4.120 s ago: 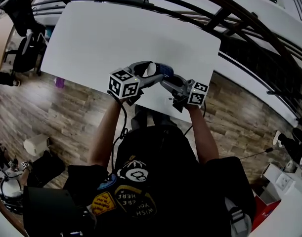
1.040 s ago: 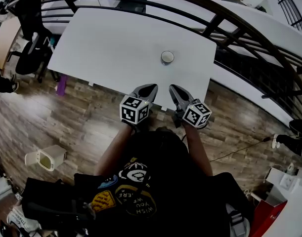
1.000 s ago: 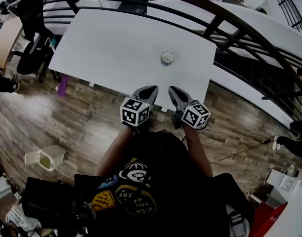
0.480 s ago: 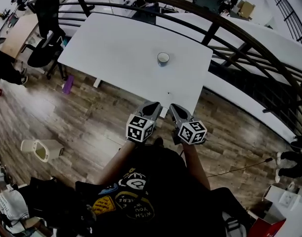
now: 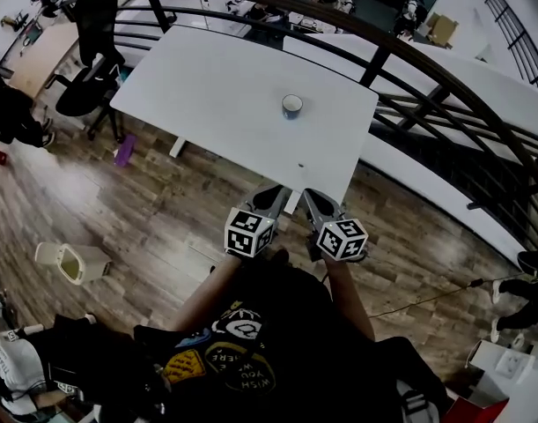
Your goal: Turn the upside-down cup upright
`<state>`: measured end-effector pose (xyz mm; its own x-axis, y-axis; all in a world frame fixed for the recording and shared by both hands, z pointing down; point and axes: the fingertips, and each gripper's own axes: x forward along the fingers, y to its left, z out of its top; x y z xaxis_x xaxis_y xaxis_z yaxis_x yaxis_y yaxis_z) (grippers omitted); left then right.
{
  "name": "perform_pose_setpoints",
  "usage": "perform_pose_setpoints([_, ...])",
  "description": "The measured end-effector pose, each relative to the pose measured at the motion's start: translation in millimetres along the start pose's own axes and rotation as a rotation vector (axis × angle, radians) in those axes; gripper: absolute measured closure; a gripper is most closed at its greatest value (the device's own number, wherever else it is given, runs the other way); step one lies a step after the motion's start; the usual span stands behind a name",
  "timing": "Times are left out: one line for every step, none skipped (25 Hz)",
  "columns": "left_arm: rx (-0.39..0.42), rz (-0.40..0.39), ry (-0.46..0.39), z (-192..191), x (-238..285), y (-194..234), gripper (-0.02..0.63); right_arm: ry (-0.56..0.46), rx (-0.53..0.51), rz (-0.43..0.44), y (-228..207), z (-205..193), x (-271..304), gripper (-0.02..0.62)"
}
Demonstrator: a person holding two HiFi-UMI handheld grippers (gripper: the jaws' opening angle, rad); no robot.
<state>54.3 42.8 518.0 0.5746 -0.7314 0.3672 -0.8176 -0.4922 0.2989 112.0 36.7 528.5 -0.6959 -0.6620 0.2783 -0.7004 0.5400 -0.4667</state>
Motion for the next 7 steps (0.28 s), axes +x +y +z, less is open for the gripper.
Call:
perform_pose_setpoints([0.003,-0.002,0.000,2.2,0.6,2.9,0.601,-0.006,-0.003,-0.007,0.0,2.5,1.1,0.595])
perform_pose_setpoints([0.006,-0.004,0.001,4.6,1.6,6.4,0.601,-0.010,-0.004,-0.015,0.0,5.3,2.6,0.595])
perform_pose_setpoints([0.006,-0.004,0.002,7.5,2.2,9.5,0.601,-0.013,-0.003,-0.023,0.3,8.2,4.0,0.595])
perform_pose_setpoints([0.006,-0.003,0.005,10.5,2.1,11.8,0.601,-0.014,0.001,-0.029,1.4,10.7,5.0,0.595])
perform_pose_setpoints([0.006,-0.002,0.009,13.4,1.1,13.0,0.601,-0.016,0.007,-0.034,3.3,13.0,5.4,0.595])
perform_pose_setpoints([0.007,-0.003,0.012,16.1,-0.1,13.7,0.601,-0.017,0.013,-0.036,5.6,15.1,5.6,0.595])
perform_pose_setpoints([0.008,-0.005,0.016,18.7,-1.4,14.1,0.601,-0.019,0.019,-0.038,8.1,17.2,5.7,0.595])
